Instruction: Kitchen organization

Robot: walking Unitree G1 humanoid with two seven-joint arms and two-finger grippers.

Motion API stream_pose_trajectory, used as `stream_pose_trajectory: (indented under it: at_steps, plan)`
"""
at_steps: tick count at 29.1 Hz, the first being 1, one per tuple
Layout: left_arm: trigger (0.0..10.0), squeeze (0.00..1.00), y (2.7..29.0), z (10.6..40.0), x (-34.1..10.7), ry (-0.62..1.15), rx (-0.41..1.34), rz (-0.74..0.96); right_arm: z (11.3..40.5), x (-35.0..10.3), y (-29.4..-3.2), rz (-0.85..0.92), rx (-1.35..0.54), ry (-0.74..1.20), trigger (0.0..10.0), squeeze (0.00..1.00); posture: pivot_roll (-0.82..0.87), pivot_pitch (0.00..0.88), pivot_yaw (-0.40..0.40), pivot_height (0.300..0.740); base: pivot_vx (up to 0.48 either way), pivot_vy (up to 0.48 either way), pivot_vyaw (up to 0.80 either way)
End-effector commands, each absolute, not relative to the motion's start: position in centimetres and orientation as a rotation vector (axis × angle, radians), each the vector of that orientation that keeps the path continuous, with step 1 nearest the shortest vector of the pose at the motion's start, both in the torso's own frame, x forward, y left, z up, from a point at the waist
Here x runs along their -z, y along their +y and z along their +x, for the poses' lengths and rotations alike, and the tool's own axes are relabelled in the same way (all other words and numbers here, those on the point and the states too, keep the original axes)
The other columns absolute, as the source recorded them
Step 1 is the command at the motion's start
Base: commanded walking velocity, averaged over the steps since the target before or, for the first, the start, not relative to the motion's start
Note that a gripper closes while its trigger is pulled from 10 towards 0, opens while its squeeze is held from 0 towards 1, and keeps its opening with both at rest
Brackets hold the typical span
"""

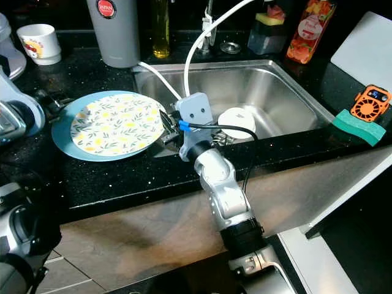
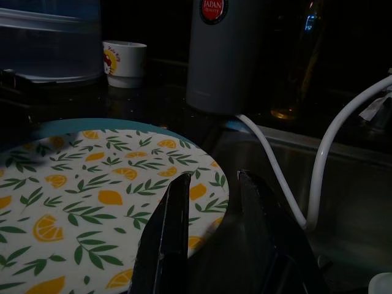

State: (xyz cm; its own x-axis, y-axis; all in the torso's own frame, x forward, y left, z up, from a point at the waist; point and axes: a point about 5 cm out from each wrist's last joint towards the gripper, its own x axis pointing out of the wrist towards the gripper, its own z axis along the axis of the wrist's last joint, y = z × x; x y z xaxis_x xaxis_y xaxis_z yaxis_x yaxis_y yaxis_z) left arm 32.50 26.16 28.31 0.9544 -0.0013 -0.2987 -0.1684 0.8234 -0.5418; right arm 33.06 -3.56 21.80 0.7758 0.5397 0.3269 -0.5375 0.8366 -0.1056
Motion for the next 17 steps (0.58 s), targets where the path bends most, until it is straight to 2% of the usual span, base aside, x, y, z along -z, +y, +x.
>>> stream_pose_trajectory:
  at_steps: [1,6,12,17]
  plan:
    - [10.0,0.0,25.9,32.6,-27.4,0.345,-0.095,-0.603,33.3,-21.7,-3.8,-0.008,-0.572,-0.35,10.0,0.0,0.22,0.095,-0.068,0.74,0.0,0.0,0.0]
    - [10.0,0.0,25.5,32.6,-26.9,0.376,-0.073,-0.638,33.3,-21.6,-3.9,-0.009,-0.569,-0.349,10.0,0.0,0.22,0.095,-0.068,0.74,0.0,0.0,0.0]
    - [10.0,0.0,23.4,32.9,-24.9,0.467,-0.011,-0.696,33.4,-21.6,-3.9,-0.009,-0.566,-0.351,10.0,0.0,0.22,0.097,-0.066,0.74,0.0,0.0,0.0]
    - [10.0,0.0,22.7,33.0,-22.7,0.538,-0.027,-0.737,33.4,-21.6,-3.9,-0.009,-0.564,-0.351,10.0,0.0,0.22,0.097,-0.064,0.74,0.0,0.0,0.0]
